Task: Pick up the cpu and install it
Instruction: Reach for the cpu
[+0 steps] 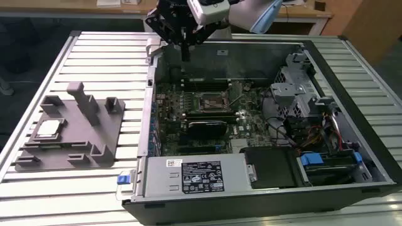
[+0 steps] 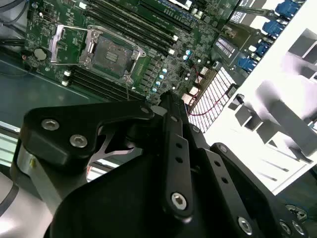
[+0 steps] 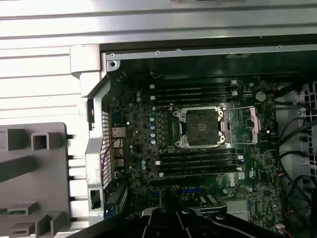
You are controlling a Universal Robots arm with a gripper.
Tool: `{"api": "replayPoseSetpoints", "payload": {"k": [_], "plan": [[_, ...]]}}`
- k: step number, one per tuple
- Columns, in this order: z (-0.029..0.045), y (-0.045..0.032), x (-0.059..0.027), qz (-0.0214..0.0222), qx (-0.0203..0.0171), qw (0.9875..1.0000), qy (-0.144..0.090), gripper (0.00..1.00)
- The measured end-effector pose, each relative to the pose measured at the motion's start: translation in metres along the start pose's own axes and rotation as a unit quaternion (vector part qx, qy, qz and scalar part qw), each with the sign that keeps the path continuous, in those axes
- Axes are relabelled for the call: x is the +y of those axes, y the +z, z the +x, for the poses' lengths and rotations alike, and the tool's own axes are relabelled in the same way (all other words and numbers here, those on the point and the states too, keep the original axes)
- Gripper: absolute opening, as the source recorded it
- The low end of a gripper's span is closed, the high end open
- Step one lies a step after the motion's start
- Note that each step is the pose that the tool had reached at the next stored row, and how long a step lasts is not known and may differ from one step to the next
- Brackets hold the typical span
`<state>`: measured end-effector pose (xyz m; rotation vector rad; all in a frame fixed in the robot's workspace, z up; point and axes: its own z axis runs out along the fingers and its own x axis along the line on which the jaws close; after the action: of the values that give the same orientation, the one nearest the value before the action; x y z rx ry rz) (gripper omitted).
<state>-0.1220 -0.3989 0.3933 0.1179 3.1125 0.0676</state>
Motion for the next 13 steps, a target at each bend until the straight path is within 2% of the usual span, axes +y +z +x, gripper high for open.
{"api": "replayPoseSetpoints", "payload": {"k": [8, 13], "plan": [[0.0009, 0.0, 0.0, 0.0, 0.0, 1.0, 0.0, 0.11], [0.0051, -0.0001, -0.0004, 0.0, 0.0, 1.0, 0.0, 0.11]]}}
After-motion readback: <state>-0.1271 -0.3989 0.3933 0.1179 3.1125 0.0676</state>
